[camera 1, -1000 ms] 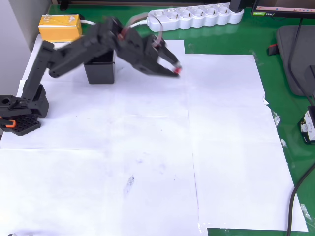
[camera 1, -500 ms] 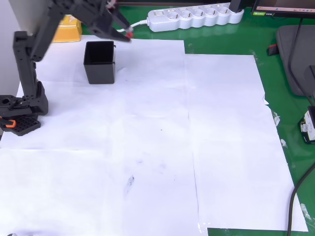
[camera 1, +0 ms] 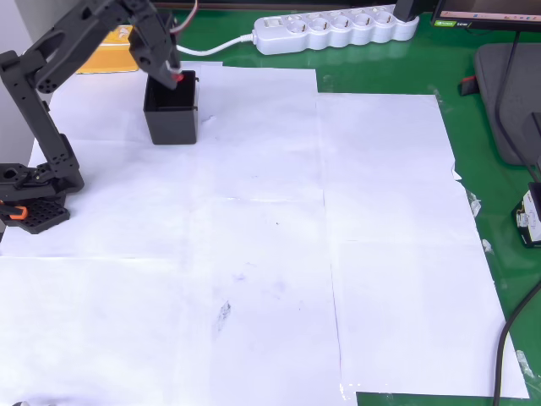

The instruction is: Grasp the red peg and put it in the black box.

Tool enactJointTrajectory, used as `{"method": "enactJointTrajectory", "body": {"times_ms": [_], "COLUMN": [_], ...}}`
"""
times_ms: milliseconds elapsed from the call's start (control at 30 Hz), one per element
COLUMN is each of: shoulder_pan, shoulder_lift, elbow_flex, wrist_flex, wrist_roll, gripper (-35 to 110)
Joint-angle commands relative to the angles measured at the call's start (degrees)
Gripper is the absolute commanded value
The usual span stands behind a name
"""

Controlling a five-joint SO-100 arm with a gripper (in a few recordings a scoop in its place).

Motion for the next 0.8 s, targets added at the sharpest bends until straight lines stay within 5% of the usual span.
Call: {"method": "enactJointTrajectory", "body": {"times_ms": [0, 767], "shoulder_pan": [-3.16, -11.43], "shoulder_lift": [-3.52, 13.45], "elbow_flex": [0.44, -4.92], "wrist_flex": [0.62, -12.48], "wrist_roll": [0.88, 9.67], "gripper": [0, 0]}}
